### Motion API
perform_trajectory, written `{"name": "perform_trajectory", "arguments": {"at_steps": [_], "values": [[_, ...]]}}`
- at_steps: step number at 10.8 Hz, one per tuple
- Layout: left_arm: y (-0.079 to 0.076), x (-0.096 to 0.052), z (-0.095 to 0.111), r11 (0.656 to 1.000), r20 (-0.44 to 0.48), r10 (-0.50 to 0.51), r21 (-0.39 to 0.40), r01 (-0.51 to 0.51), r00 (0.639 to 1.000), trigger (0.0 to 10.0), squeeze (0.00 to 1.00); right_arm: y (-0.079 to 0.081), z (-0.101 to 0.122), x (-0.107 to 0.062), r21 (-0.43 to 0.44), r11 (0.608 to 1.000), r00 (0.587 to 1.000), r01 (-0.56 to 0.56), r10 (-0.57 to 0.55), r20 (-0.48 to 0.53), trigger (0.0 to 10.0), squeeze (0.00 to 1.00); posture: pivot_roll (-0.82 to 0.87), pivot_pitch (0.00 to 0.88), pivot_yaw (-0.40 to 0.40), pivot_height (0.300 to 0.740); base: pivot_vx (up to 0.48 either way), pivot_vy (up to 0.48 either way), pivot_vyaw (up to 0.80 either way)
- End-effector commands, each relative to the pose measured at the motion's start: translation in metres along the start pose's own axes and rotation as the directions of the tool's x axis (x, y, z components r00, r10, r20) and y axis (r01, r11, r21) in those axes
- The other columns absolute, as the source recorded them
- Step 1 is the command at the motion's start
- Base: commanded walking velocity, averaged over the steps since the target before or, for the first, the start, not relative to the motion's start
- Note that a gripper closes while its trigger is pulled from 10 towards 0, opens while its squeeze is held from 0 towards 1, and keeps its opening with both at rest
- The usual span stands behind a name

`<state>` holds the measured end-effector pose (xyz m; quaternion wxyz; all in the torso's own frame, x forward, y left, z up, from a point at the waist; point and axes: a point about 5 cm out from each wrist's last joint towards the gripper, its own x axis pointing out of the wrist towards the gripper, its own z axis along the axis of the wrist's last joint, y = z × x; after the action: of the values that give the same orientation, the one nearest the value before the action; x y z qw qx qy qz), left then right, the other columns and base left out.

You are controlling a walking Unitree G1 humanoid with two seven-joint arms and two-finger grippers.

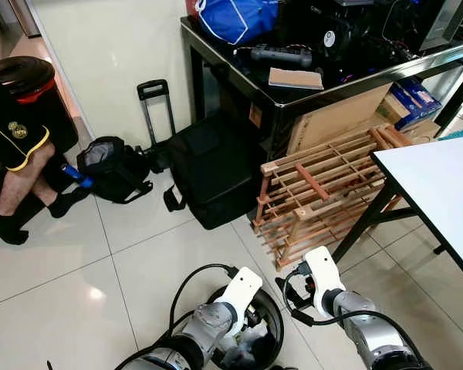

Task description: Picking trash to rubbish bin

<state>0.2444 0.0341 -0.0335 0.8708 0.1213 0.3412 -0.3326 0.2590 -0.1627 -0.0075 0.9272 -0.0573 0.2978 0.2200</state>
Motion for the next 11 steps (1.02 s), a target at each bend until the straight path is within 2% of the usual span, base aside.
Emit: {"name": "perform_trajectory", "arguments": {"at_steps": [1, 3, 4, 5, 7, 9, 10, 11], "values": [[-0.009, 0.002, 0.003, 1.000, 0.008, -0.018, 0.011, 0.018, 1.000, 10.0, 0.00, 0.001, -0.002, -0.001, -0.002, 1.000, 1.000, 0.003, -0.003, -0.007, 10.0, 0.00, -0.15, 0.097, 0.026, 0.740, 0.000, 0.000, 0.00], [-0.002, 0.002, 0.009, 1.000, 0.034, 0.020, 0.016, -0.021, 0.999, 10.0, 0.00, -0.001, 0.001, -0.001, 0.005, 1.000, 1.000, 0.026, -0.026, 0.016, 10.0, 0.00, -0.15, 0.098, 0.026, 0.740, 0.000, 0.000, 0.00], [0.005, 0.001, 0.015, 0.999, 0.066, 0.051, -0.021, -0.050, 0.997, 10.0, 0.00, -0.003, 0.004, -0.001, 0.008, 0.999, 0.999, 0.039, -0.039, 0.028, 10.0, 0.00, -0.14, 0.099, 0.026, 0.740, 0.000, 0.000, 0.00], [0.025, -0.002, 0.031, 0.990, 0.140, 0.125, -0.081, -0.115, 0.982, 10.0, 0.00, -0.005, 0.007, -0.001, 0.010, 0.999, 0.998, 0.048, -0.049, 0.041, 10.0, 0.00, -0.13, 0.100, 0.028, 0.740, 0.000, 0.000, 0.00], [0.056, -0.013, 0.037, 0.965, 0.197, 0.248, -0.137, -0.224, 0.948, 10.0, 0.00, -0.006, 0.014, 0.002, 0.010, 0.997, 0.995, 0.076, -0.076, 0.070, 10.0, 0.00, -0.12, 0.104, 0.034, 0.740, 0.000, 0.000, 0.00], [0.084, -0.025, 0.039, 0.924, 0.236, 0.373, -0.188, -0.334, 0.898, 10.0, 0.00, -0.012, 0.031, 0.003, 0.021, 0.991, 0.980, 0.136, -0.137, 0.145, 10.0, 0.00, -0.11, 0.104, 0.039, 0.740, 0.000, 0.000, 0.00], [0.098, -0.033, 0.044, 0.893, 0.273, 0.440, -0.236, -0.383, 0.856, 10.0, 0.00, -0.017, 0.048, 0.002, 0.041, 0.983, 0.958, 0.181, -0.186, 0.216, 10.0, 0.00, -0.10, 0.102, 0.039, 0.740, 0.000, 0.000, 0.00], [0.106, -0.038, 0.050, 0.875, 0.301, 0.476, -0.256, -0.411, 0.827, 10.0, 0.00, -0.020, 0.061, 0.002, 0.063, 0.977, 0.937, 0.203, -0.213, 0.276, 10.0, 0.00, -0.10, 0.100, 0.040, 0.740, 0.000, 0.000, 0.00]]}}
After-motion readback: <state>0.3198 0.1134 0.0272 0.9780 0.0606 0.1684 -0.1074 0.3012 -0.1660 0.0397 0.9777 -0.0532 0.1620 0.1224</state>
